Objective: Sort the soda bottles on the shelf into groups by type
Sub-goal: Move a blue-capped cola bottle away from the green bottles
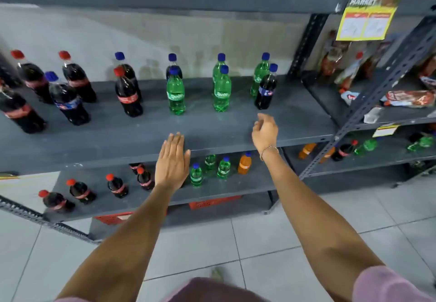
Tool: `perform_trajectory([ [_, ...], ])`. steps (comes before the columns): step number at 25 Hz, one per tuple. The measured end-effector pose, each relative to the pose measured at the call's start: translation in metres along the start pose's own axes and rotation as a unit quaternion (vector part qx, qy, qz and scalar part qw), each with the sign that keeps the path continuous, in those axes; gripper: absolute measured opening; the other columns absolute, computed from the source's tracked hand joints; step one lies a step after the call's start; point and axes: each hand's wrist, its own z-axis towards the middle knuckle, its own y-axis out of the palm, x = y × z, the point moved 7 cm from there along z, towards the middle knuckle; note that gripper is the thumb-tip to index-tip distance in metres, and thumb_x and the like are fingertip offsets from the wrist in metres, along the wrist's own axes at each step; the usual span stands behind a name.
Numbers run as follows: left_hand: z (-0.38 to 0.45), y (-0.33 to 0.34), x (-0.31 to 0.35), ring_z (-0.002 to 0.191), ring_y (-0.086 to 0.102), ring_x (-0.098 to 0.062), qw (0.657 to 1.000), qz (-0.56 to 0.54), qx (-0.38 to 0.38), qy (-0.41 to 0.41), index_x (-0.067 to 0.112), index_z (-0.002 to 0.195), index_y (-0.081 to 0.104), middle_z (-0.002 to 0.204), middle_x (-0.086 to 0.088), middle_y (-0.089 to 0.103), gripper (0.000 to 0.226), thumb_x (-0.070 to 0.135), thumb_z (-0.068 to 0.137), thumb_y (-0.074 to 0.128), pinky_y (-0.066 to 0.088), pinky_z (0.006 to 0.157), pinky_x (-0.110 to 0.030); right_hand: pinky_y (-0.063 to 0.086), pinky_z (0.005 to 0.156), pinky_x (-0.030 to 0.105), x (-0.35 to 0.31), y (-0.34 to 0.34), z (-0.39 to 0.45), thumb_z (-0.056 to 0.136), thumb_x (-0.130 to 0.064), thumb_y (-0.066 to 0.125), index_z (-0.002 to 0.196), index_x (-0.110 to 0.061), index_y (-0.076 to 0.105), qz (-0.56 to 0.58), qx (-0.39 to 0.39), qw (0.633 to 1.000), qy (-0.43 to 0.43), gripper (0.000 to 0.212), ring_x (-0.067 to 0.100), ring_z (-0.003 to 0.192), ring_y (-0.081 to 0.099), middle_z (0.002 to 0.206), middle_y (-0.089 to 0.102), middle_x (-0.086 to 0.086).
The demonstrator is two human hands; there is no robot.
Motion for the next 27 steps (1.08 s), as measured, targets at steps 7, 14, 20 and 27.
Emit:
perform_trajectory([
  [7, 0.007, 0.025, -0.016, 0.134, 0.037, -0.033, 0.998, 0.044, 0.009, -0.047, 0.0, 0.134, 0.043, 0.141, -0.017, 0.046, 0.051, 0.032, 0.098, 0.025, 0.027, 0.111, -0.045, 0.027, 0.098, 0.015, 0.023, -0.008, 0.073, 0.091, -0.005, 0.049, 0.127, 0.003, 0.043, 0.028, 0.02, 0.999, 0.043, 0.038, 0.029, 0.125, 0.043, 0.137, 0.039, 0.019],
  [14, 0.018, 0.031, -0.012, 0.134, 0.038, -0.03, 0.994, 0.044, 0.036, -0.089, 0.003, 0.135, 0.044, 0.142, -0.013, 0.047, 0.051, 0.031, 0.098, 0.023, 0.025, 0.111, -0.043, 0.019, 0.117, 0.033, 0.026, 0.012, 0.119, 0.081, -0.011, 0.068, 0.143, -0.001, 0.012, 0.109, -0.022, 0.992, 0.057, 0.085, 0.025, 0.141, 0.022, 0.152, 0.021, 0.015],
  [20, 0.02, 0.03, -0.012, 0.131, 0.042, -0.032, 0.994, 0.056, 0.027, -0.086, 0.003, 0.133, 0.048, 0.139, -0.013, 0.05, 0.053, 0.031, 0.099, 0.02, 0.029, 0.108, -0.043, 0.04, 0.106, 0.036, 0.025, 0.011, 0.131, 0.079, -0.002, 0.066, 0.129, -0.006, 0.04, 0.132, 0.027, 0.991, 0.024, 0.056, 0.027, 0.12, 0.05, 0.129, 0.052, 0.015],
  [27, 0.019, 0.023, -0.012, 0.135, 0.037, -0.031, 0.996, 0.068, 0.002, -0.065, 0.0, 0.136, 0.043, 0.143, -0.015, 0.045, 0.057, 0.034, 0.1, 0.015, 0.027, 0.112, -0.043, 0.047, 0.09, 0.024, 0.028, 0.01, 0.096, 0.073, -0.006, 0.074, 0.118, -0.008, 0.047, 0.163, 0.063, 0.984, 0.024, 0.054, 0.022, 0.106, 0.057, 0.117, 0.058, 0.011],
])
